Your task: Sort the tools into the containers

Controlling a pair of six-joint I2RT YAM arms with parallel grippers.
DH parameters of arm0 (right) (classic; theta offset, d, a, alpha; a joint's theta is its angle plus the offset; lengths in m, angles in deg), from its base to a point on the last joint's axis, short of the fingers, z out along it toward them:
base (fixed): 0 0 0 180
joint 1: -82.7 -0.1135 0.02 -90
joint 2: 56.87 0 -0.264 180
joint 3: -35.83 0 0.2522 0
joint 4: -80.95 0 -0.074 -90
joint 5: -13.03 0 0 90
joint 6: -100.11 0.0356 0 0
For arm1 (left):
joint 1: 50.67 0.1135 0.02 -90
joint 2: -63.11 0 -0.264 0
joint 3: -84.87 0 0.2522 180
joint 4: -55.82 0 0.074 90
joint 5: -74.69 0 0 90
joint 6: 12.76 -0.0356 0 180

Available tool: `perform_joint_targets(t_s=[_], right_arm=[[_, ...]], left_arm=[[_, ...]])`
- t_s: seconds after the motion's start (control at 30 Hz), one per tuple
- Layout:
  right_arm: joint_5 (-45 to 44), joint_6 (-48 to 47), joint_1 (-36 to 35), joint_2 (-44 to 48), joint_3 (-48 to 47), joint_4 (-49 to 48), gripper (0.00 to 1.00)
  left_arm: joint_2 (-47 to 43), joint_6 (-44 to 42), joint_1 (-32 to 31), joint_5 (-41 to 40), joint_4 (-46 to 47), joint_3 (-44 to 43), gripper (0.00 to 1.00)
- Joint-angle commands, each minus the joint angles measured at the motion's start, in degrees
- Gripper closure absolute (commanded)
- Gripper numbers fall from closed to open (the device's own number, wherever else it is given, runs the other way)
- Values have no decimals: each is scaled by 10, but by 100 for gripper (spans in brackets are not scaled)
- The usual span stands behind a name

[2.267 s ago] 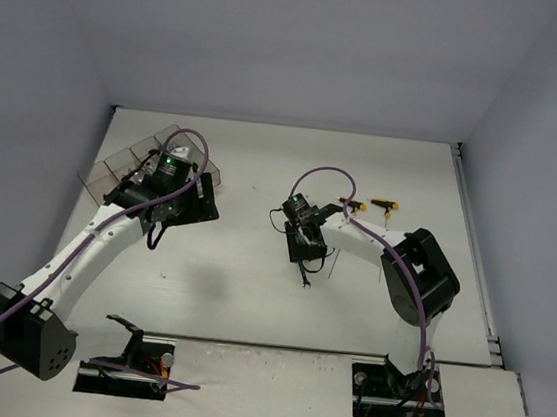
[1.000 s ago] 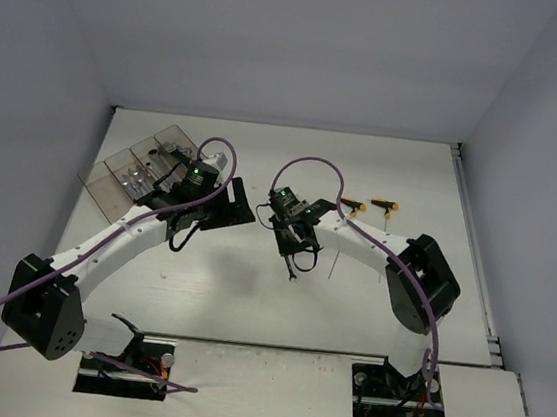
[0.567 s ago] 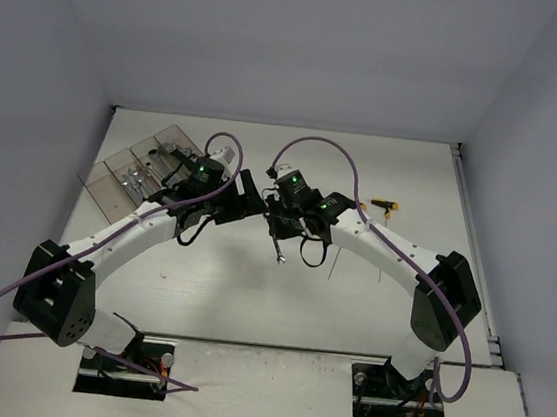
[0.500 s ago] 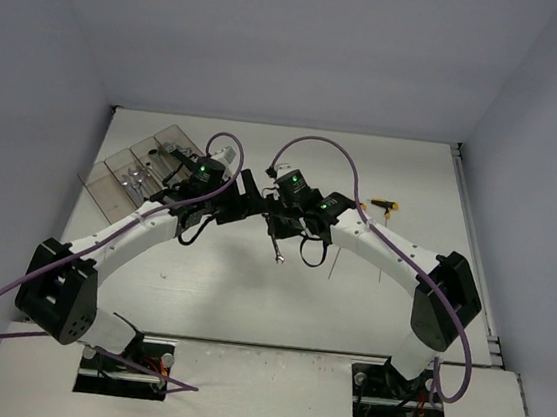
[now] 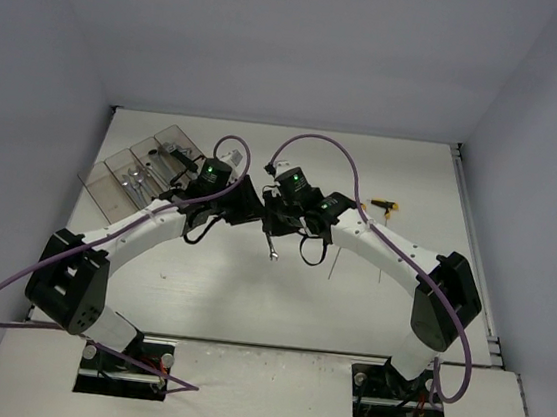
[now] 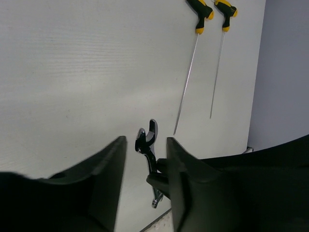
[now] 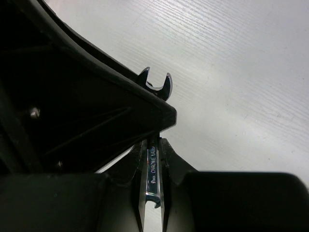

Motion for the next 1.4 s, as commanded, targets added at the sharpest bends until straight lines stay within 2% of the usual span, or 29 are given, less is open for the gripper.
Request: perform_joint_targets(t_s=[0.0,0.07,0.13,0.23,0.37,0.43,0.5,0.7,0.8,0.93,1.1,1.37], right_arm=[[12,3,-4,34,-23,-33,100],[12,3,-4,35,-22,-33,100],[11,3,-3,37,-20,-34,100],[11,3,-3,39,-17,-34,99],[-2,4,-1,50,-8,-33,67],[-15,1,3,63,-1,-32,59],[-27,-3,16,83,11,-31,56],[-25,-2,89,136,69,-29,54],[-31,-4,127,150,96,-27,54],[-33,-14,141,152,120,-26,54],[-54,-18,145,151,145,-25,54],[-66,-16,157,150,167,-25,55]], left_arm=[[-1,1,-7,9,45,-40,78],[0,2,-7,9,45,-42,91],[2,2,-7,9,46,-41,99],[1,0,-8,9,66,-39,100],[-2,-17,6,-5,43,-46,100],[-3,-32,29,-8,17,-56,100],[-7,-45,70,-3,-9,-66,100],[2,-113,235,15,-128,-150,100],[29,-142,320,25,-171,-187,100],[90,-174,420,49,-227,-240,100],[176,-212,492,59,-289,-320,100],[271,-224,516,43,-300,-398,100]])
